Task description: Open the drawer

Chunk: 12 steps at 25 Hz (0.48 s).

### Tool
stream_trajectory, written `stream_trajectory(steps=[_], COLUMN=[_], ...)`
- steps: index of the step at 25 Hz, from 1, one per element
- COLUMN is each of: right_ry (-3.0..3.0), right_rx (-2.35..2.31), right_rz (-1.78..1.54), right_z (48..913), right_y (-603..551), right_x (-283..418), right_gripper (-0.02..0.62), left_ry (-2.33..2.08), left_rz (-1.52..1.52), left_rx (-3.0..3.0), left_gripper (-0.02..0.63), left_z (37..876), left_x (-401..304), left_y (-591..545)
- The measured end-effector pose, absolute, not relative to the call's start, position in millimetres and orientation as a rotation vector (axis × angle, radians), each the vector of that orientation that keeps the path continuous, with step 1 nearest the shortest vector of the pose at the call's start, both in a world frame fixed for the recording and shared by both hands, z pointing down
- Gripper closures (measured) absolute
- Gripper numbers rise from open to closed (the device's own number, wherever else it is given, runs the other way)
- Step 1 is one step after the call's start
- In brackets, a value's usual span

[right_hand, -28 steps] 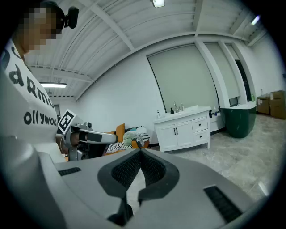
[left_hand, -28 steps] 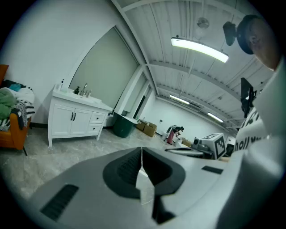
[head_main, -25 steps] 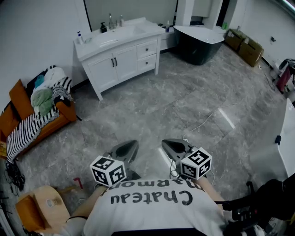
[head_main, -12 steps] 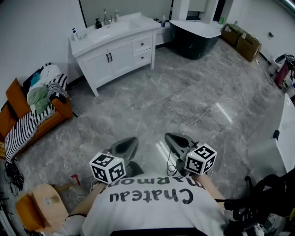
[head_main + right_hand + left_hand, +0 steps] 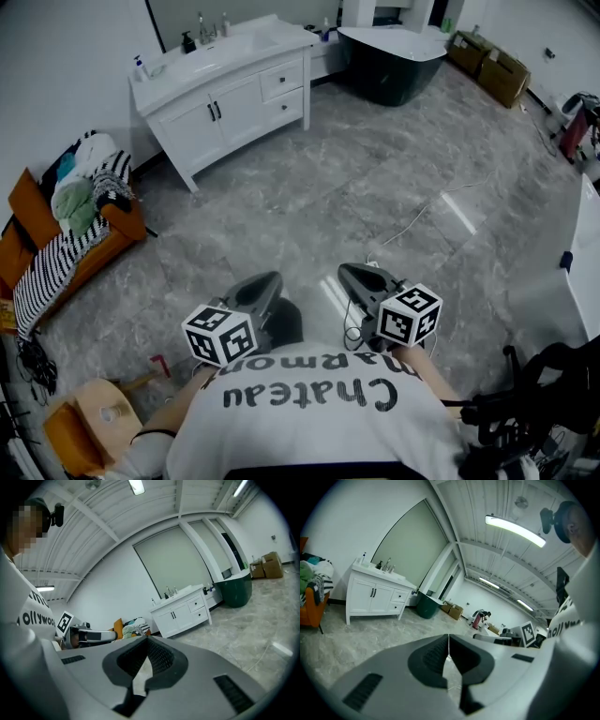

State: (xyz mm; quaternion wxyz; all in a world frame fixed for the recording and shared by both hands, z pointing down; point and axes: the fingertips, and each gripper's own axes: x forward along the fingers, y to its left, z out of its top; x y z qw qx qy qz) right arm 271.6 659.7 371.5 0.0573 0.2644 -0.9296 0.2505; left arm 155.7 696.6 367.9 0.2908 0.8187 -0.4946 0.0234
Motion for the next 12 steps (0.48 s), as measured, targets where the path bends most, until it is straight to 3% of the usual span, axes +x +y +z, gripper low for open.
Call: stream_trajectory(steps=[12], right_ry=[-2.759], right_rx=[0.879], right_rz=[0.788], right_z=[368.8], right_y=[564.5], right_x=[248.2], right_gripper=[0.588], left_ry=[-1.221], left_rz=[0.019], left_rx=[2.168], left_gripper=[0.594], left_z=[372.7], left_x=[129.5], left_y=[581.4])
